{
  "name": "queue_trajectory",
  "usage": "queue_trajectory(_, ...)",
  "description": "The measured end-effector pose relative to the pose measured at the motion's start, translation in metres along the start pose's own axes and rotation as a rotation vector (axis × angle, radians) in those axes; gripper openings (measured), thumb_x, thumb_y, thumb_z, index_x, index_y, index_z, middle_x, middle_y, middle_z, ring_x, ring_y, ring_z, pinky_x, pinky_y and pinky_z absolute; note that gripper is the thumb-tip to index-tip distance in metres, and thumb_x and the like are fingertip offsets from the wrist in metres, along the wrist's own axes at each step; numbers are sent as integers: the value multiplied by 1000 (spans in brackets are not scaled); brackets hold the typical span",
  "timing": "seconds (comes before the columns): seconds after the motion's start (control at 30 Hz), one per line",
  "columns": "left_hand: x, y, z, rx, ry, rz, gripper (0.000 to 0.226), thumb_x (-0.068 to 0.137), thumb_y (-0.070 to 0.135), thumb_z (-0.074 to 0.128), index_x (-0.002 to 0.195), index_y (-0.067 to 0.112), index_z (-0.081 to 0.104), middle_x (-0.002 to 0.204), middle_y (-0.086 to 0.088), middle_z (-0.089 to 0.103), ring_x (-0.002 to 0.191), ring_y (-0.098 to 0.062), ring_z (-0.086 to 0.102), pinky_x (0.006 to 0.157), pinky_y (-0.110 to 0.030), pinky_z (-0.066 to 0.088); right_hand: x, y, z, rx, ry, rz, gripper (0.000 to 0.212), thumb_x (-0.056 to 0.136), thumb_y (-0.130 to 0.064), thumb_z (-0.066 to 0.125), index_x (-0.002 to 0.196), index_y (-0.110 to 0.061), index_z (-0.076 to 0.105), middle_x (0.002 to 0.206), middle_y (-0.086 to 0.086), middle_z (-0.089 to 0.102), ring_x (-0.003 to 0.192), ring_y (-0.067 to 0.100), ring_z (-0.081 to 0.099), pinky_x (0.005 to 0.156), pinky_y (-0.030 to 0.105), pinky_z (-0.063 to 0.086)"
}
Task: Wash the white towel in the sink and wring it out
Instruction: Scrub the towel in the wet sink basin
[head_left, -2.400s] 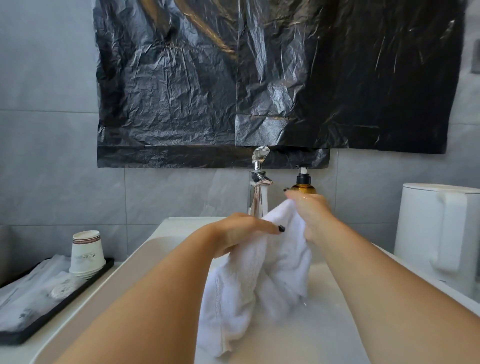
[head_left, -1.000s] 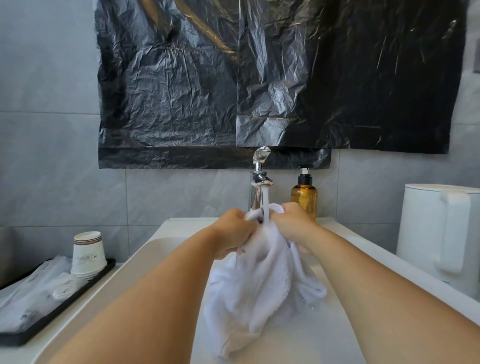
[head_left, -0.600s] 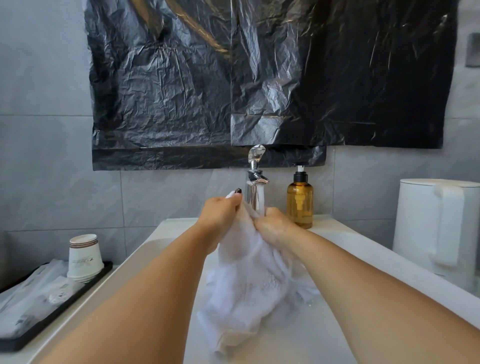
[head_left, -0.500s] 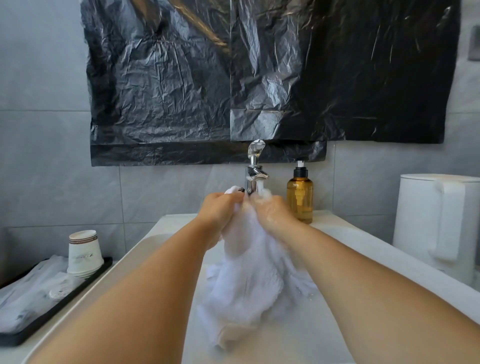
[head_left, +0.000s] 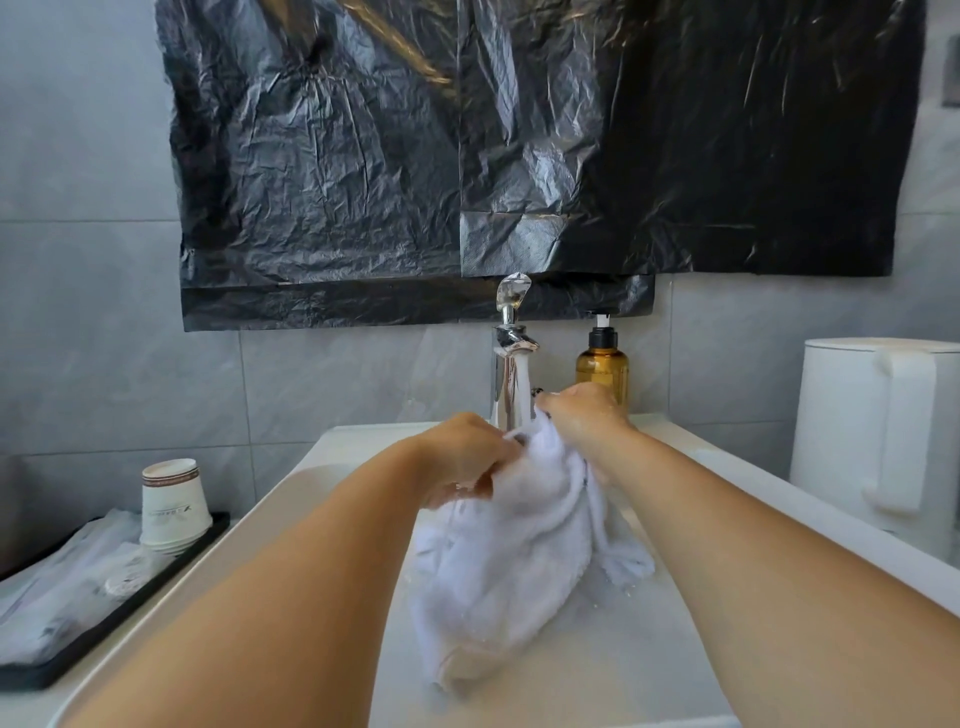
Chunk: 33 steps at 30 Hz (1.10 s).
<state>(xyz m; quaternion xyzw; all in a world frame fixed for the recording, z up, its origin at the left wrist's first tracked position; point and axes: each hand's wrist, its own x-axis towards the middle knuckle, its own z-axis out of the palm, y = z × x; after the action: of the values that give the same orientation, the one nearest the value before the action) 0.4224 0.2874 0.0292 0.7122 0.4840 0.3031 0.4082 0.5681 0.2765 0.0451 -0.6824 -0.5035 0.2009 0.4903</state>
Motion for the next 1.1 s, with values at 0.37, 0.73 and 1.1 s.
queue_trajectory(0.37,1,-3,1,217,62,-82,31,100,13,48,130,13,56,111,-5,62,88,-22,56,68,-28,45,-3,-5,-19,-141,156,-112,13,81,-12,66,82,-12,53,90,5,56,73,18,54,59,22,44)
queue_trajectory(0.73,2,-22,-6,755,-105,-312,62,85,58,66,121,8,62,119,-12,67,108,-30,67,98,-41,53,-20,-1,-6,-964,-668,-71,45,84,-12,64,128,-13,59,124,6,56,111,25,59,91,34,53)
queue_trajectory(1.1,8,-9,-13,377,472,-138,17,89,15,58,101,4,62,101,-17,65,92,-31,64,62,-28,43,-23,-1,-9,-574,-732,29,47,76,-5,74,120,-16,61,124,7,58,115,28,58,90,49,55)
